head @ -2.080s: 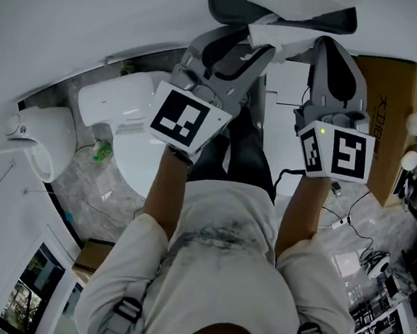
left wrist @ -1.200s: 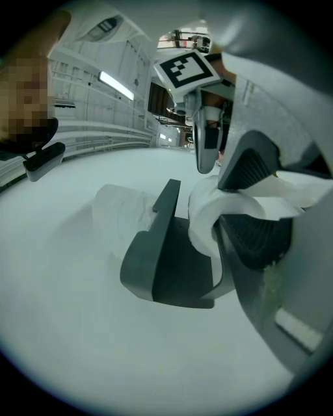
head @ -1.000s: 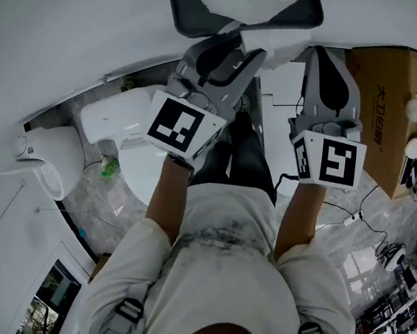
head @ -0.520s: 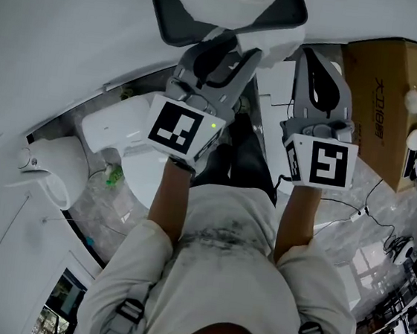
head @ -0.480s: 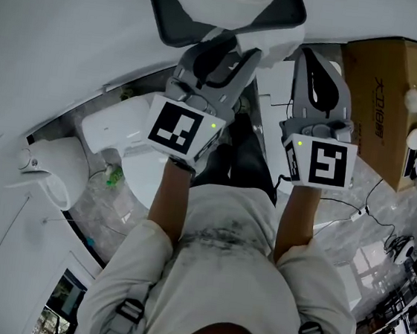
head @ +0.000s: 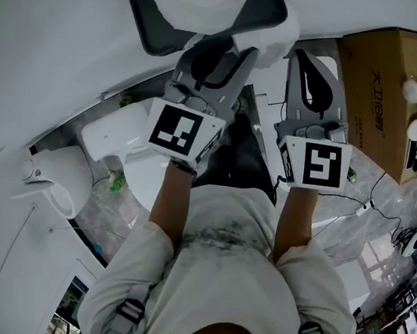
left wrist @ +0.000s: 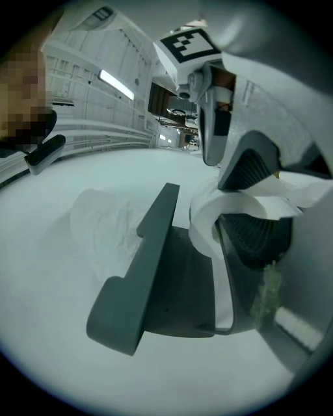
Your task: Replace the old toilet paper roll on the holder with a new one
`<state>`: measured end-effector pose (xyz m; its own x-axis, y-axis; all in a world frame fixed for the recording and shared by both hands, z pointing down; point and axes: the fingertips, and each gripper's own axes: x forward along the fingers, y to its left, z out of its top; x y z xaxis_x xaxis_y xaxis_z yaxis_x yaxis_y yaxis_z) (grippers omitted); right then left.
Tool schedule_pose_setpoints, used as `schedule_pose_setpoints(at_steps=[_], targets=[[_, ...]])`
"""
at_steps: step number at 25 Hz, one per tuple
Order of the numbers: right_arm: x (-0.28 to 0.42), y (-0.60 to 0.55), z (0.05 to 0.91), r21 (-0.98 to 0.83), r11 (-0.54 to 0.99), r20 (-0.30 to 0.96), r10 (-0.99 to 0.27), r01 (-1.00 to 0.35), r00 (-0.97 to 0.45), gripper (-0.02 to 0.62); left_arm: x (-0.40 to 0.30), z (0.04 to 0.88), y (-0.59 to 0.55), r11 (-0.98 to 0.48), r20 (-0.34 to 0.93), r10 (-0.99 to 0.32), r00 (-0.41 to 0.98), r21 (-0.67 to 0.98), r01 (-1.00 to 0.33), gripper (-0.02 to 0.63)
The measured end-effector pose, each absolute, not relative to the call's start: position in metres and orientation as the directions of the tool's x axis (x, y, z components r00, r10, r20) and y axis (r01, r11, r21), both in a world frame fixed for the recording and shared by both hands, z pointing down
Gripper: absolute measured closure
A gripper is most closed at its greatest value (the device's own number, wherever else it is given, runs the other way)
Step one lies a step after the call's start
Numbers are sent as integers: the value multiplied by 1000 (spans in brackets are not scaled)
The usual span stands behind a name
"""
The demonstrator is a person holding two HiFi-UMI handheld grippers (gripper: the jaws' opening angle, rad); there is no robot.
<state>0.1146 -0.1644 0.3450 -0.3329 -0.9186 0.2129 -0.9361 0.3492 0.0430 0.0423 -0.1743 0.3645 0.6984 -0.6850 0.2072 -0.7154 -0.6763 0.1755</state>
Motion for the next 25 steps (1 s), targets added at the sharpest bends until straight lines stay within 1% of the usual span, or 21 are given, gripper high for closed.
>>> schedule_pose_setpoints(at_steps=[25], targets=[[132, -163, 349, 42, 320, 243, -922, -947, -301, 595, 70, 364, -182, -673, 206, -683, 701, 196, -713, 479]])
